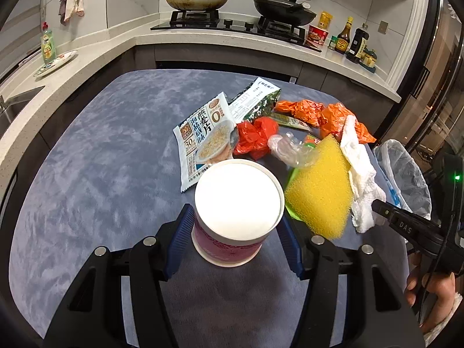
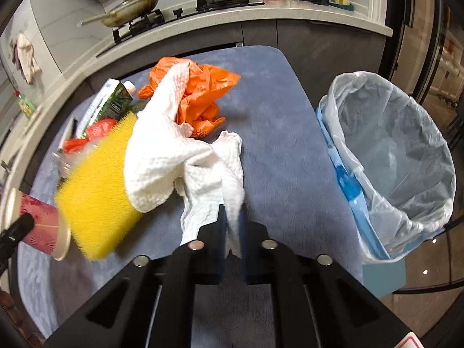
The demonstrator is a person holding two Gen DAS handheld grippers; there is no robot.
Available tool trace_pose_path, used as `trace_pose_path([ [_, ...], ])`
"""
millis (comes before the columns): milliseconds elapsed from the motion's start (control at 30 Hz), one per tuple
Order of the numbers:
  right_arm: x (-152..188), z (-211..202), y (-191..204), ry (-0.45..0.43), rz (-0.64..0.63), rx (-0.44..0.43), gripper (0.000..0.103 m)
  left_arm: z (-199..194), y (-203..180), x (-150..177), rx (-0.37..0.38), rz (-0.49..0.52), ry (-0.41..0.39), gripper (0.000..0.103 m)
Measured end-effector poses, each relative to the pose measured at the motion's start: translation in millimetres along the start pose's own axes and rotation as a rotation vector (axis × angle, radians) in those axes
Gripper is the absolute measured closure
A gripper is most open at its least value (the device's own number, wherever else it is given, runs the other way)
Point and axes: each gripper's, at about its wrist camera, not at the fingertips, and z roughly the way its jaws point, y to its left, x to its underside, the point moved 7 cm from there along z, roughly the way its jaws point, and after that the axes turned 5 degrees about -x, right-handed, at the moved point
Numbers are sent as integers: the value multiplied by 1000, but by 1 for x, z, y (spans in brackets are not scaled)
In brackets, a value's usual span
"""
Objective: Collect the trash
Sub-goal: 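Grasp the pink paper cup with the left gripper while the right gripper grasps the white tissue, then carry the pink cup and white tissue over the trash bin with both grippers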
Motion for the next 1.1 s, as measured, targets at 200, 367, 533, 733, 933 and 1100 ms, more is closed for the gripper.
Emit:
trace_pose_path([
  [200,12,-39,-4,-37,8,-30,99,-11,-12,9,16,11,2,49],
  [367,23,-64,-5,-41,17,-61,99,-22,-26,17,38,28,1,49],
  [533,44,-71,-12,-21,21,-29,86,-30,-34,24,49,43,1,49],
  [733,18,-85,-5,-117,0,-39,53,-33,-39,26,55,48,7,49],
  [933,-2,-47,18,-78,-31,-98,53,-34,-39,25,54,47,7,49],
  [1100,-4,-20,26,-16,-30,-123,93,-32,-34,23,46,38,10,49],
])
